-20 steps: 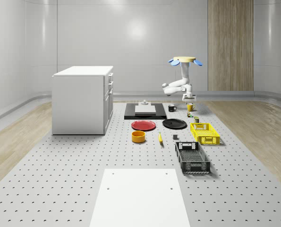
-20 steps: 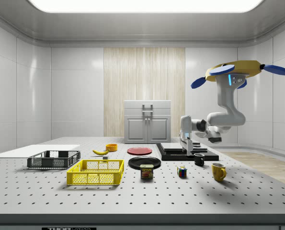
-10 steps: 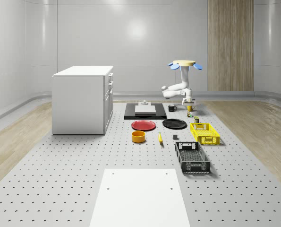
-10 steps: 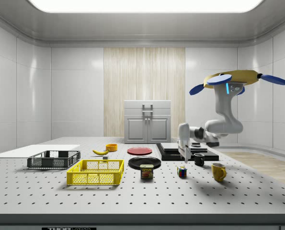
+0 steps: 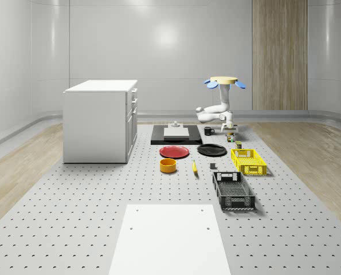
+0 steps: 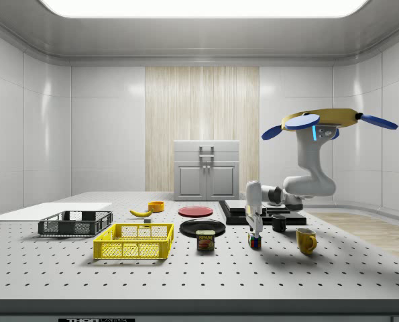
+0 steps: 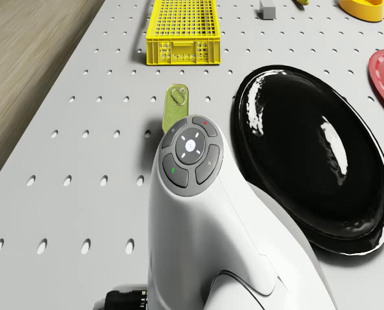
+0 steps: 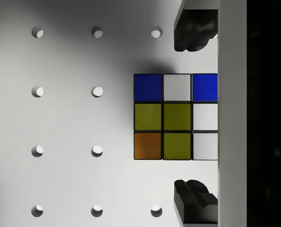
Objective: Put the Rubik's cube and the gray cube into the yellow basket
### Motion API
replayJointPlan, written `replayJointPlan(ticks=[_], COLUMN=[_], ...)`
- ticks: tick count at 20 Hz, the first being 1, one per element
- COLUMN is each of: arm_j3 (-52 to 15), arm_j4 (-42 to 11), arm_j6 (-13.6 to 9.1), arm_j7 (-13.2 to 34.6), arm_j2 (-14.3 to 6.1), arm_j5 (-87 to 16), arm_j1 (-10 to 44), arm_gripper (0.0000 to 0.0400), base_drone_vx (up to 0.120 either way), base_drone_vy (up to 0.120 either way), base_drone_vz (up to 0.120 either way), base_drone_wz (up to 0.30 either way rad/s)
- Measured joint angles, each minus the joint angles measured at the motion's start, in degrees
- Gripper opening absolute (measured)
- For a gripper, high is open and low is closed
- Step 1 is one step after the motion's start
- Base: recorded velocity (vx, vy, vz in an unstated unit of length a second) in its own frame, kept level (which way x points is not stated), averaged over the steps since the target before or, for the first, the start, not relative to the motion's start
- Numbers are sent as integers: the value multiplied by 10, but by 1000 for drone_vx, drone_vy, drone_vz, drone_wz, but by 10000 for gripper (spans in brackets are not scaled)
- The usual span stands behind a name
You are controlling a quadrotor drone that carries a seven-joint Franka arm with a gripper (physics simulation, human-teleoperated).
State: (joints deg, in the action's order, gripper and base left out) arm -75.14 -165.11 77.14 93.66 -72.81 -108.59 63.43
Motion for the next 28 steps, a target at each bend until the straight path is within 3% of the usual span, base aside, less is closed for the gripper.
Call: replayJointPlan(ticks=[8, 15, 20, 28], arm_j3=[49, 64, 65, 64], arm_j4=[11, 16, 17, 18], arm_j6=[41, 58, 65, 74], arm_j7=[-4, -3, -1, 1], arm_j2=[-26, -38, -44, -53], arm_j5=[-42, -53, -52, -49], arm_j1=[0, 3, 6, 9], arm_gripper=[400, 400, 348, 328], base_drone_vx=[0, 0, 0, 0], base_drone_vy=[0, 0, 0, 0], base_drone_vz=[0, 0, 0, 0], base_drone_wz=[0, 0, 0, 0])
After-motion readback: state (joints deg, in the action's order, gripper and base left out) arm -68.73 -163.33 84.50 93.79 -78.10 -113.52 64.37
